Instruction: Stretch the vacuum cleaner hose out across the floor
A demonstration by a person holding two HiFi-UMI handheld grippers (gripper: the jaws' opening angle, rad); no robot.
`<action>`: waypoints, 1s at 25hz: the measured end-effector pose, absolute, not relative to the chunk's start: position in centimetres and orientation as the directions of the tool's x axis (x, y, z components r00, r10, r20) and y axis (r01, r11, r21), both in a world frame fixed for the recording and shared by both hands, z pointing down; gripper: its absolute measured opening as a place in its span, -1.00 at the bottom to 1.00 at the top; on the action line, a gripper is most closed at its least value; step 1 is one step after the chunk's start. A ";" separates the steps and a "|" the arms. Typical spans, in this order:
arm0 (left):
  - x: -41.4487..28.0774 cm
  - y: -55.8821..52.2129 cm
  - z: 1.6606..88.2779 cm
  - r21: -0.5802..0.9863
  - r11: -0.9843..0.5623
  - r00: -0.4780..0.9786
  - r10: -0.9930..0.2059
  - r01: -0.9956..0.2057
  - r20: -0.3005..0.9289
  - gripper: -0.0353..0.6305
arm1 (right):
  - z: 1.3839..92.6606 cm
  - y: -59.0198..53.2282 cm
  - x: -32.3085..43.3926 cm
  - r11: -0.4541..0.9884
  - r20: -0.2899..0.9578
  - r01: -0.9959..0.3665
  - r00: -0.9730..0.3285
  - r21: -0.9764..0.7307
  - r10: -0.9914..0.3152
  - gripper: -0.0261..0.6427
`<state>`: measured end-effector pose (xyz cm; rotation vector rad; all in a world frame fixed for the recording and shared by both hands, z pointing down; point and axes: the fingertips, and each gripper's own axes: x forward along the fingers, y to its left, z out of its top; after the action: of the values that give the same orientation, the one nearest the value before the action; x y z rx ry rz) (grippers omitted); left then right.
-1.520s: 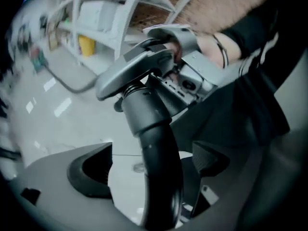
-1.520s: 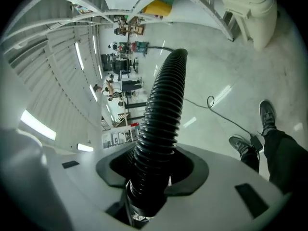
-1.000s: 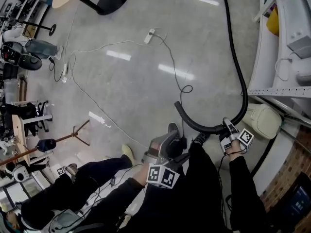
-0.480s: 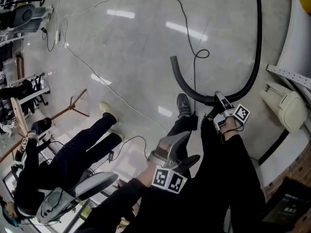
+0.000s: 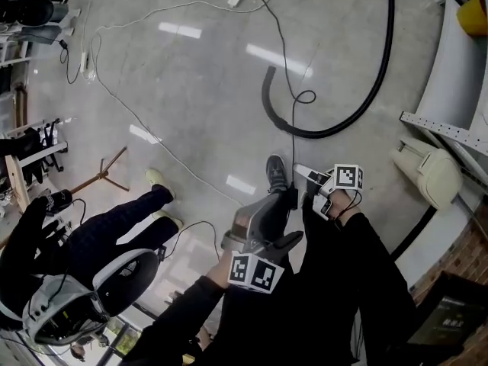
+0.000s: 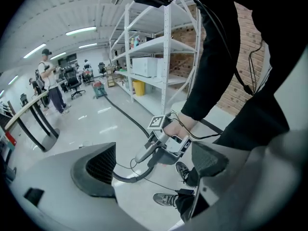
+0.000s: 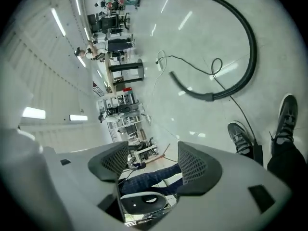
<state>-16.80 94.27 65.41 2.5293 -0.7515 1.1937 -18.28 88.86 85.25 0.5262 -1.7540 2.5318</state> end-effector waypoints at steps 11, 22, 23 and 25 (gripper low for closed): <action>-16.4 92.7 55.5 -0.110 -0.901 0.547 -0.347 -0.419 0.762 0.64 | 64.7 88.9 -14.7 -0.035 0.251 -0.249 -0.954 -0.968 -0.164 -0.21; -15.7 88.5 48.0 0.538 -0.552 0.758 -0.324 -0.637 0.565 -0.67 | 50.9 83.3 -3.6 0.199 0.483 -0.683 -0.663 -0.702 -0.572 -0.73; -15.7 88.6 47.2 0.560 -0.548 0.775 -0.324 -0.621 0.543 -0.79 | 50.0 83.6 -2.8 0.216 0.500 -0.722 -0.632 -0.658 -0.592 -0.73; -15.3 88.9 45.9 0.546 -0.587 0.789 -0.311 -0.598 0.529 -0.84 | 48.1 83.7 -1.6 0.260 0.511 -0.781 -0.582 -0.568 -0.633 -0.73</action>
<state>-15.28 88.87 45.89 2.2295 -0.6697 0.4933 -1.61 83.68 48.13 1.3328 -2.3442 1.2229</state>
